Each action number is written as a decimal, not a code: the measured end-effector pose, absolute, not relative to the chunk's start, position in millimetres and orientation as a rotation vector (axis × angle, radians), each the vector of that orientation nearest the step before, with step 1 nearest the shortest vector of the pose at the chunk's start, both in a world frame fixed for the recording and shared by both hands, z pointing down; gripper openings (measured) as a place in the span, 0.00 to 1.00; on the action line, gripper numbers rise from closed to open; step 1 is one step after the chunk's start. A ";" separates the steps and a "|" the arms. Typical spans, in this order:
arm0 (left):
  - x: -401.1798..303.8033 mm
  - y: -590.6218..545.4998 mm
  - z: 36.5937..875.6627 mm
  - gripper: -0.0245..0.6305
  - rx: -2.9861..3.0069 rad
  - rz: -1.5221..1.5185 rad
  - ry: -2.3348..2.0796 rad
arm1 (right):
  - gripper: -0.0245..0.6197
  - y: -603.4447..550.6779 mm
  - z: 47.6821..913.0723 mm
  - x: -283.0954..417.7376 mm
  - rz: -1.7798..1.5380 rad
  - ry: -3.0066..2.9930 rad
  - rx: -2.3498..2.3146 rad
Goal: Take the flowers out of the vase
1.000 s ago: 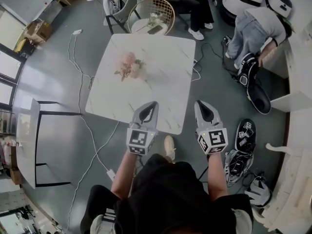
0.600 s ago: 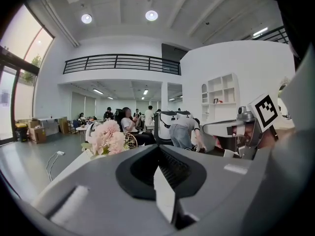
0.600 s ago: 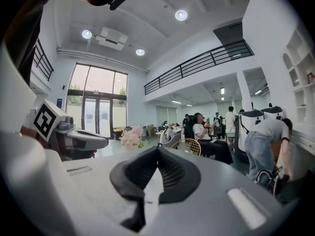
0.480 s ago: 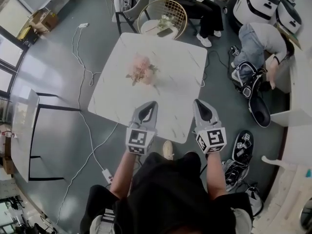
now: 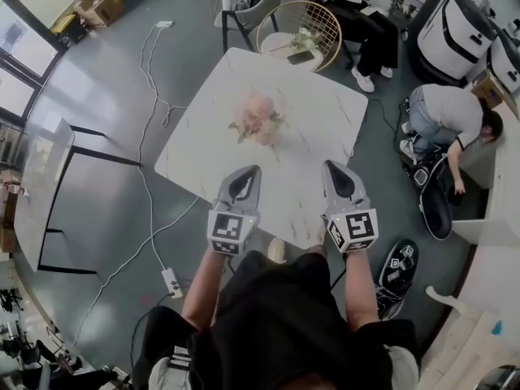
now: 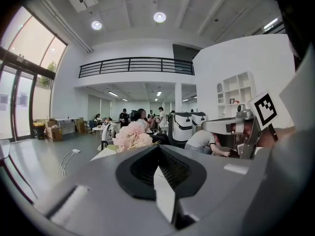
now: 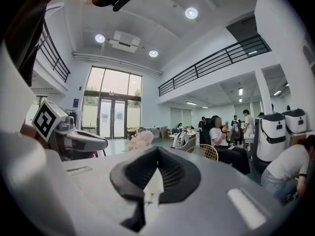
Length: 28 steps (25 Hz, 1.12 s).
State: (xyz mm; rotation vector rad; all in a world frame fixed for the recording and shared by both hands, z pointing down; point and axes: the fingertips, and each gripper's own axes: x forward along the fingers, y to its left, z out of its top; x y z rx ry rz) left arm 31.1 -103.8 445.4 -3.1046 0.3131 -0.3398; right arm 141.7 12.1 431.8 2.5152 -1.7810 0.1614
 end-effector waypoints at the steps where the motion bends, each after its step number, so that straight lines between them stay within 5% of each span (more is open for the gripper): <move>1: 31.1 -107.4 445.2 0.05 -3.105 -0.341 0.346 | 0.04 6.4 432.0 144.5 0.161 -1.806 2.497; 28: 36.6 -159.1 490.8 0.05 -3.017 -0.463 1.171 | 0.04 -104.3 475.8 198.4 0.164 -2.325 1.921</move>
